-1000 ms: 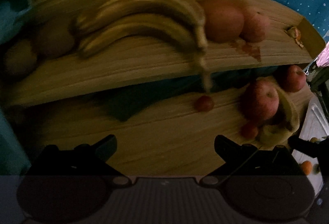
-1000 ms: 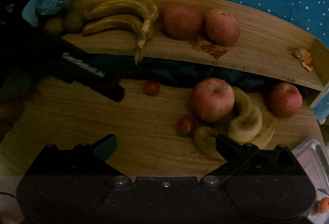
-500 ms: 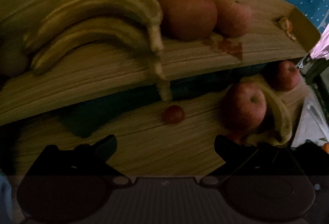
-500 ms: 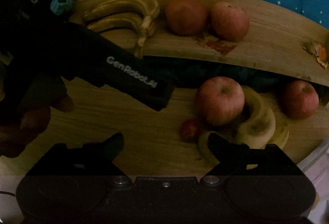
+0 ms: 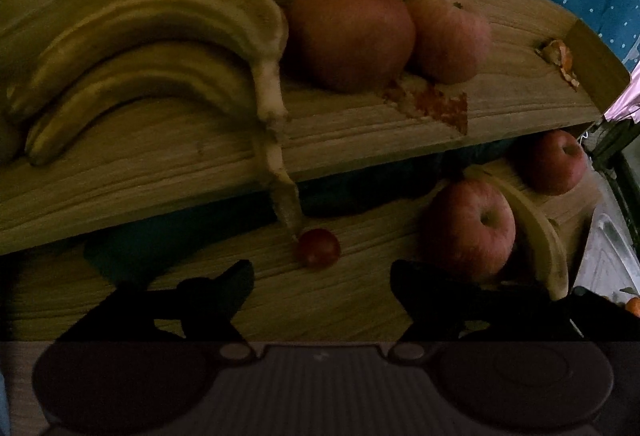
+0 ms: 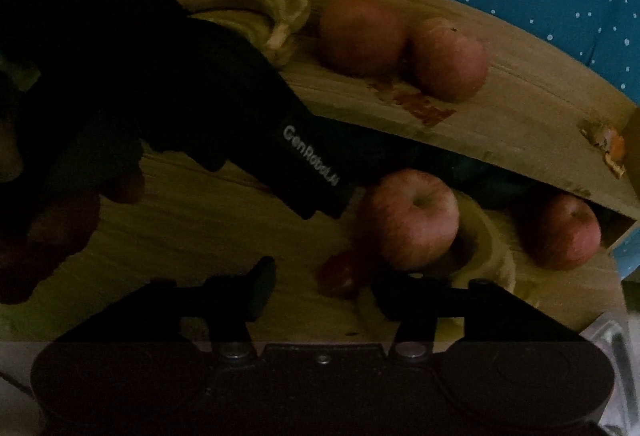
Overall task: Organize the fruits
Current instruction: 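Grasp a red cherry tomato with the left tool while the right tool grasps another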
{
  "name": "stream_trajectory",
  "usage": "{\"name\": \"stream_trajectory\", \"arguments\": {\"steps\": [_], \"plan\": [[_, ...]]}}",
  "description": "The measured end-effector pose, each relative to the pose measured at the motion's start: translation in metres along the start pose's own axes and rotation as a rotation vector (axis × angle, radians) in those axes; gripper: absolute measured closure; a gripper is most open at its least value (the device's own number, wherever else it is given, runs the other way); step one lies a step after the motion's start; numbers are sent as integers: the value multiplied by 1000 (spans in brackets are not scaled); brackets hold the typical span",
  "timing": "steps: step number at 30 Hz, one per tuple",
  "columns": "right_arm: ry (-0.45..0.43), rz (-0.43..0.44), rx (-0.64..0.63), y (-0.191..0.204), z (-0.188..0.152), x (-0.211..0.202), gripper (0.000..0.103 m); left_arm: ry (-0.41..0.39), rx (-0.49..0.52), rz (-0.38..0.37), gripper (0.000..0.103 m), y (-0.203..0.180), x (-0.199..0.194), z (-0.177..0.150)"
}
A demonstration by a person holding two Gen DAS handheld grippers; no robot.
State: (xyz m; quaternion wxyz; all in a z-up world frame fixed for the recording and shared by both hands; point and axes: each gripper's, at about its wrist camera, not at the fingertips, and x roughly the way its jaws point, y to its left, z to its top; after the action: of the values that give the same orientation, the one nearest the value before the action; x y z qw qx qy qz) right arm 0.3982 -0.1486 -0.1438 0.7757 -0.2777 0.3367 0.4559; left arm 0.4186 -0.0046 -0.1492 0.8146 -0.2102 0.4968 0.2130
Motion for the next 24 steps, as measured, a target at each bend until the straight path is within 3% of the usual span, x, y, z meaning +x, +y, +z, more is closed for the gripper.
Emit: {"name": "stream_trajectory", "arguments": {"steps": [4, 9, 16, 19, 24], "plan": [[9, -27, -50, 1, 1, 5, 53, -15, -11, -3, 31, -4, 4, 2], [18, -13, -50, -4, 1, 8, 55, 7, -22, 0, 47, -5, 13, 3], [18, -6, -72, -3, 1, 9, 55, -1, -10, -5, 48, -6, 16, 2], [22, -2, -77, -3, 1, 9, 61, -10, -4, -1, 49, -7, 16, -1], [24, -7, -61, -8, 1, 9, 69, -11, 7, -5, 67, -8, 18, 0]]}}
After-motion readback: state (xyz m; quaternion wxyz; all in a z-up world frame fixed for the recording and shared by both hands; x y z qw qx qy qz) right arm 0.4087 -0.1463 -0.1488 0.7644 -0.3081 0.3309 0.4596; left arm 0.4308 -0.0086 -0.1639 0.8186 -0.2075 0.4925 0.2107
